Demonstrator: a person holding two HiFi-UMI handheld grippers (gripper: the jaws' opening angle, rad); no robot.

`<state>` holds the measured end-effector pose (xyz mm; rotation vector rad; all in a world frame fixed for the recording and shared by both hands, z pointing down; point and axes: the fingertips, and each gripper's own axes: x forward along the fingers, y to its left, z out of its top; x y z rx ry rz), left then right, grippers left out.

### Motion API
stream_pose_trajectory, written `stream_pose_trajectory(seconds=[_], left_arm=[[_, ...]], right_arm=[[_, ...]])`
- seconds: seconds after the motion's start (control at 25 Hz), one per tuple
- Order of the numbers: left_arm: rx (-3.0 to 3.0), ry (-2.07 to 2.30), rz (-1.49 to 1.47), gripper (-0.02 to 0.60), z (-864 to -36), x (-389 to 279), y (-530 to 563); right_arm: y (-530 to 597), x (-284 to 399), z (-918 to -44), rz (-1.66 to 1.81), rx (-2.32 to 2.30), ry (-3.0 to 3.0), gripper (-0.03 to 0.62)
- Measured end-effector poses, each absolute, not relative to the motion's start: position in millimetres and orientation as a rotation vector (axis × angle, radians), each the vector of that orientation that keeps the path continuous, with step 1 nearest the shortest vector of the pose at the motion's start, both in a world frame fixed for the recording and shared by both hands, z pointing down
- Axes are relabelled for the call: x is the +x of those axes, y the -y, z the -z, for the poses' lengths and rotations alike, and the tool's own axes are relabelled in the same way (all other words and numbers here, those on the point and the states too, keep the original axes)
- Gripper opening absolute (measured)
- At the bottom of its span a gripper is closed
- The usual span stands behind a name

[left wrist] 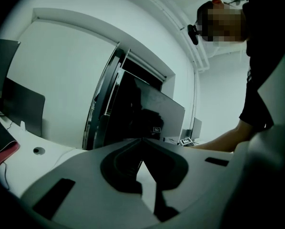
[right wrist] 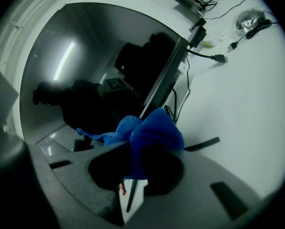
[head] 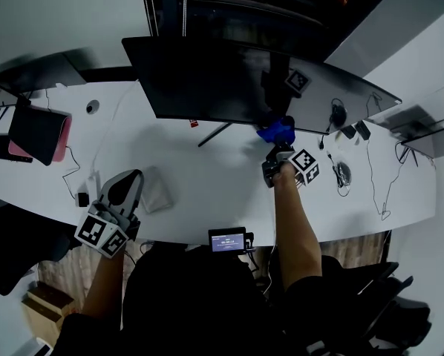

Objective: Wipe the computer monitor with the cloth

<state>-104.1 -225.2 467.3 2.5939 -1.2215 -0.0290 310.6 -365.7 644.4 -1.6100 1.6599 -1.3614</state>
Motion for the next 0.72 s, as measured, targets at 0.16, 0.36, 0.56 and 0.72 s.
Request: stream_pose_trajectory(seconds=[0.16, 0.36, 0.56, 0.72], left_arm=[[2.591, 1.225, 0.049, -0.005, -465, -121, 232], [2.601, 1.207, 0.060, -0.005, -464, -139, 238], [2.605, 1.182, 0.061, -0.005, -469, -155, 243], [2.609, 1.165, 0.071, -0.005, -470, -167, 246]], right_arm=[[368, 296, -643, 1.356, -1.617, -1.668, 0.063], [369, 275, -644, 1.347, -1.622, -1.665, 0.063], [373, 250, -644, 1.341, -1.611, -1.672, 0.063], [374, 228, -644, 1.344, -1.599, -1.674, 0.063]])
